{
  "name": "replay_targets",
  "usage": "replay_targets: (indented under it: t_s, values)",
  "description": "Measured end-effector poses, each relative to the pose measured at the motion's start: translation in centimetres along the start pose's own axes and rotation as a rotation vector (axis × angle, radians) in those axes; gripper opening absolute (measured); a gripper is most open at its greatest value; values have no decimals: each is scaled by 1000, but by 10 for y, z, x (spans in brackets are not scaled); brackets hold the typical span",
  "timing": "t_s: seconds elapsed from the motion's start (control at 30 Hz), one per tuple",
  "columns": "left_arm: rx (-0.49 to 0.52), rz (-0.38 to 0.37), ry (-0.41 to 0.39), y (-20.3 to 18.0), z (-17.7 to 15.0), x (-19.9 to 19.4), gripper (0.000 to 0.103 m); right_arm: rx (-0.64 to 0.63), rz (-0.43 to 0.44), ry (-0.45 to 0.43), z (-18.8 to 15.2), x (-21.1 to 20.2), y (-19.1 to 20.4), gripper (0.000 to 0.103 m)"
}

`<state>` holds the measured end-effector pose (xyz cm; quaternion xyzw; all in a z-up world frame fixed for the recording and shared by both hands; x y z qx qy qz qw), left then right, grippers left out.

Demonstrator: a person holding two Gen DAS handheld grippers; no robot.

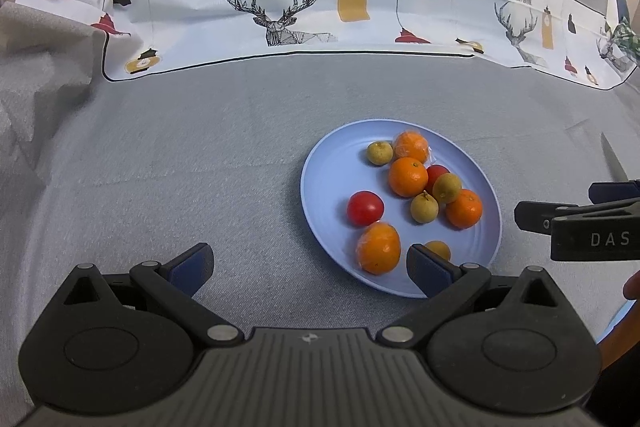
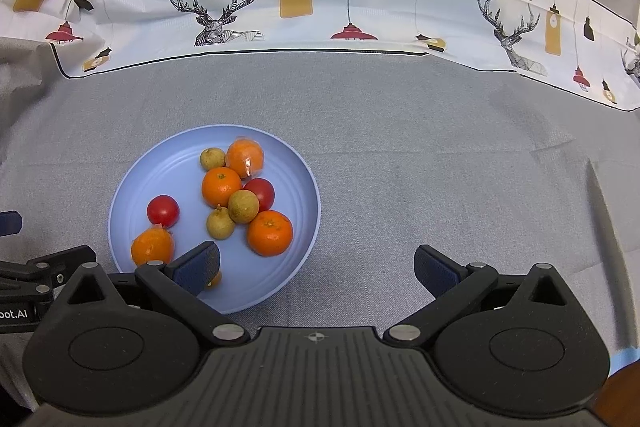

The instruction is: Organize fruits

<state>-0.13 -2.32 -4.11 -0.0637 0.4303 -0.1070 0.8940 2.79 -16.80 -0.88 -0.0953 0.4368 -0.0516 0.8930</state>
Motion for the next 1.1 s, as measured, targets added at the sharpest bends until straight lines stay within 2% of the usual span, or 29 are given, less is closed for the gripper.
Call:
replay_targets:
  t_s: [1.1]
  values:
    - [24, -44, -50, 1, 9, -1, 103, 15, 34, -31, 14, -2, 6, 102]
Point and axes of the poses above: each gripper's, at about its wrist camera, not at the fingertips, and x roughly the way its jaws point, y to its left, z to its top, the point moved 4 cm from there along x, roughly the way its jaws point, and after that the axes turned 13 degrees about -z, right-handed, at the moved point
